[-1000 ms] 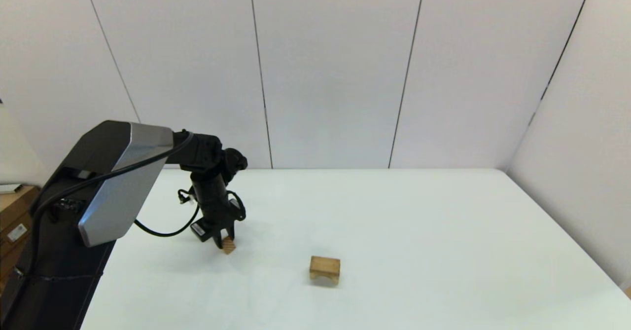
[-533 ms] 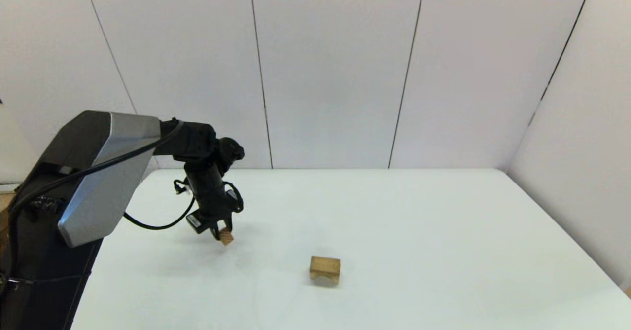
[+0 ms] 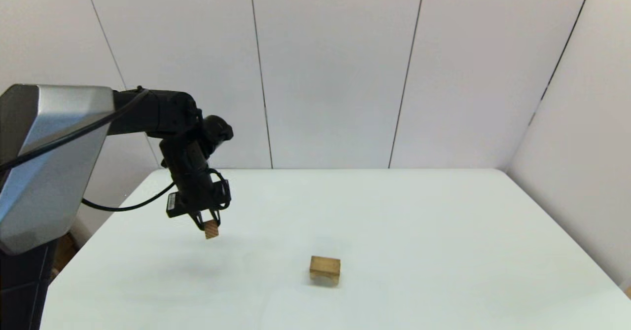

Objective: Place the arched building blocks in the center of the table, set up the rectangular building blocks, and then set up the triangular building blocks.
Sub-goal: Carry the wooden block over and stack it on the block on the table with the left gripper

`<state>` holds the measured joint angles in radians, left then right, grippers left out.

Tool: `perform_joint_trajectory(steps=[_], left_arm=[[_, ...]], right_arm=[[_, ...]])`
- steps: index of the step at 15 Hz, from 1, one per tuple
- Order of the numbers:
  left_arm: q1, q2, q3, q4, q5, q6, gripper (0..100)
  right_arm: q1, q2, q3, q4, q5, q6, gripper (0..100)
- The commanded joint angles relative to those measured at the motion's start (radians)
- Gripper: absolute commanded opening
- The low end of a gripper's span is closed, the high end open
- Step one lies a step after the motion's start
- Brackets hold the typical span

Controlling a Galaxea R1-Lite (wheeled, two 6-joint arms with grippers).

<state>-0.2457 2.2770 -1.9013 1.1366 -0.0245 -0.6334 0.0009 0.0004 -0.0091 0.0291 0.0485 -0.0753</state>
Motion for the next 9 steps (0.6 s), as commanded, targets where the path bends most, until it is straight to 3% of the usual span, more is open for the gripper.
perform_joint_trajectory(steps=[1,6,9], left_arm=[[-0.044,-0.059,0.004,0.012,0.0,0.227,0],[-0.107,-0.114,0.033,0.028,-0.002,0.744,0],[-0.147,-0.131,0.051,0.026,-0.002,0.949,0]], right_arm=[[-0.001,-0.002,0.0,0.0,0.001,0.0,100],[-0.001,-0.002,0.0,0.0,0.001,-0.001,100],[-0.001,-0.002,0.0,0.0,0.001,0.0,100]])
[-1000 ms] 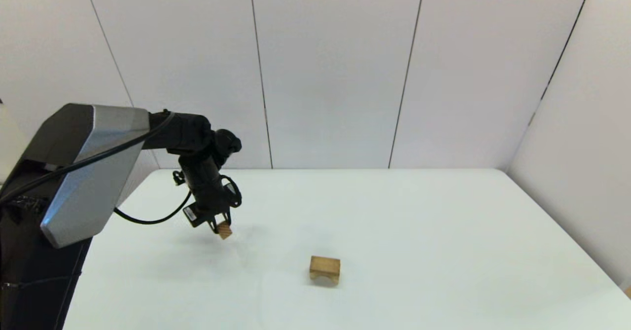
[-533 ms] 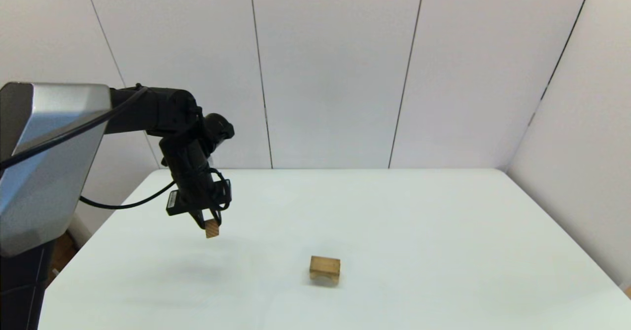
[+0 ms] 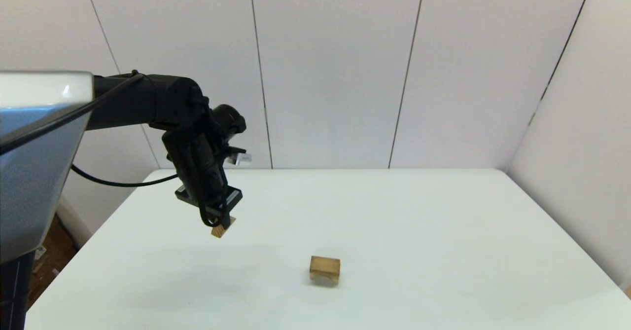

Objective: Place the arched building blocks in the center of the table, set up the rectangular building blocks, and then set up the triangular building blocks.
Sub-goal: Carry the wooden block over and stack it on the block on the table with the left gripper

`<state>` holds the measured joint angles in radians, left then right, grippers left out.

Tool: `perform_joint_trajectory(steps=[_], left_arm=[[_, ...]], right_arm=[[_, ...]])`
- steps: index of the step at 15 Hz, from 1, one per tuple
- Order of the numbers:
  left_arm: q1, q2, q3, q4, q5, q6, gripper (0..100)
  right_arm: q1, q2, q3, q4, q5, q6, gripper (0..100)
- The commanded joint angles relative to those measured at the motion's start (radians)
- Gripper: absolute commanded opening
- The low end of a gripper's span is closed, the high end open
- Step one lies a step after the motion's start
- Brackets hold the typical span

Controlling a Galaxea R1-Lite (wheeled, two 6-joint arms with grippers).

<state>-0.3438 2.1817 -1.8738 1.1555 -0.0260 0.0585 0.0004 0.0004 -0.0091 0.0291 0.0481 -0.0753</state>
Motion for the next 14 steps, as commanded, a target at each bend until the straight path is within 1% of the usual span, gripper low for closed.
perform_joint_trajectory(steps=[1,4,8,12,14], left_arm=[[-0.07,-0.033,0.019,0.004,0.001,0.317,0],[-0.119,-0.02,-0.015,-0.002,0.003,0.452,0],[-0.231,0.027,-0.08,-0.008,0.0,0.494,0],[-0.307,0.055,-0.085,-0.04,0.001,0.701,0],[-0.334,0.075,-0.087,-0.065,0.001,0.75,0]], right_arm=[[0.001,-0.002,0.0,0.0,0.001,0.0,100],[0.0,-0.002,0.0,0.0,0.001,0.0,100],[0.0,-0.002,0.0,0.0,0.001,0.0,100],[0.001,-0.002,0.0,0.0,0.001,0.0,100],[0.001,-0.002,0.0,0.0,0.001,0.0,100]])
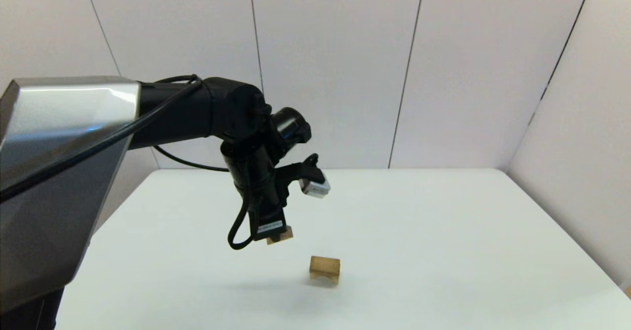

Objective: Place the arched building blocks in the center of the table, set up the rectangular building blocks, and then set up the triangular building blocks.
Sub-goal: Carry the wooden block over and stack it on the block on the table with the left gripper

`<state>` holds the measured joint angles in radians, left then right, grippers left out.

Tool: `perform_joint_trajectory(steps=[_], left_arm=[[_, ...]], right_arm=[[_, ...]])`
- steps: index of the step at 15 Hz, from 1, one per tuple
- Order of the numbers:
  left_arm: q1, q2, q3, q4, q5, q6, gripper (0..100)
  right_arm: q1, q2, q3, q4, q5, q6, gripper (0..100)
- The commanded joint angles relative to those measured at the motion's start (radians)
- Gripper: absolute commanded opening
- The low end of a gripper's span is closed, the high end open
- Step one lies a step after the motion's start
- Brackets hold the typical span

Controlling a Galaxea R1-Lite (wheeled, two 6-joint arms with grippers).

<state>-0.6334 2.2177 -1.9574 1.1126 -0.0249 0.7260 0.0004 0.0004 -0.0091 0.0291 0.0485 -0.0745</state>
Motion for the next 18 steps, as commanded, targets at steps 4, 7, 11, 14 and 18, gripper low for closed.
perform_joint_trajectory(steps=[4,7,11,14,18], left_arm=[[-0.095,0.08,-0.003,-0.105,0.0,0.17,0],[-0.114,0.1,-0.005,-0.115,0.0,0.245,0],[-0.118,0.131,-0.008,-0.143,-0.001,0.311,0],[-0.118,0.145,-0.012,-0.146,-0.001,0.369,0],[-0.12,0.165,-0.014,-0.146,-0.001,0.372,0]], right_arm=[[0.001,-0.002,0.0,0.0,0.001,-0.001,100],[0.001,-0.002,0.0,0.0,0.001,-0.001,100],[0.001,-0.002,0.0,0.0,0.001,-0.001,100],[0.0,-0.002,0.0,0.0,0.001,-0.001,100],[0.001,-0.002,0.0,0.0,0.001,-0.001,100]])
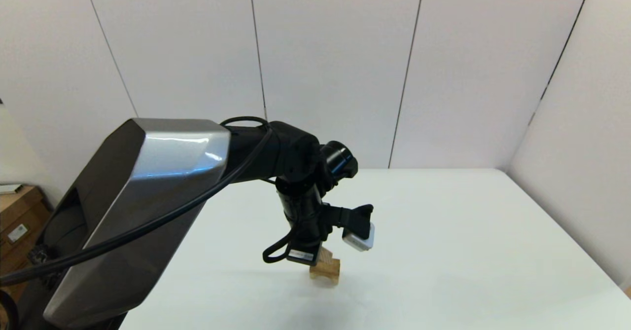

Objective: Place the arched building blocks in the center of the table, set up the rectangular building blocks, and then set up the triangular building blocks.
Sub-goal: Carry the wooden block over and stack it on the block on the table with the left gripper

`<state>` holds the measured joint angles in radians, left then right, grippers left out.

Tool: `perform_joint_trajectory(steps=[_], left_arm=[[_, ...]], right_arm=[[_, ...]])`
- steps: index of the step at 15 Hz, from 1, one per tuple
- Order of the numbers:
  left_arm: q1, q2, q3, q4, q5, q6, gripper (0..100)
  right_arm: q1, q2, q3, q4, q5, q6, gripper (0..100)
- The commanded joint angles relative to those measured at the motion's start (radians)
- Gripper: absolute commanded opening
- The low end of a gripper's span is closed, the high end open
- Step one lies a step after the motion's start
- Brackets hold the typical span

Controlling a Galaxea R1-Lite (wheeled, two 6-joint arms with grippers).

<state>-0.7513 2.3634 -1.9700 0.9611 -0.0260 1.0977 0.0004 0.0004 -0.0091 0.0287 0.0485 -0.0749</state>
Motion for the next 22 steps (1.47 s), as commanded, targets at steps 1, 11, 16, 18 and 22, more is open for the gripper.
perform_joint_trajectory(steps=[1,11,16,18,22], left_arm=[[-0.002,0.022,-0.001,0.005,0.0,-0.002,0],[-0.025,0.053,-0.001,-0.044,0.0,-0.131,0],[-0.026,0.06,-0.001,-0.044,0.0,-0.142,0],[-0.025,0.062,-0.001,-0.044,0.001,-0.139,0],[-0.017,0.06,-0.003,-0.045,0.017,-0.131,0]], right_arm=[[0.001,-0.002,0.0,0.0,0.001,0.0,100],[0.001,-0.002,0.0,0.0,0.001,0.0,100],[0.0,-0.002,0.0,0.0,0.001,-0.002,100],[0.001,-0.002,0.0,0.0,0.001,-0.002,100],[0.0,-0.002,0.0,0.0,0.001,0.0,100]])
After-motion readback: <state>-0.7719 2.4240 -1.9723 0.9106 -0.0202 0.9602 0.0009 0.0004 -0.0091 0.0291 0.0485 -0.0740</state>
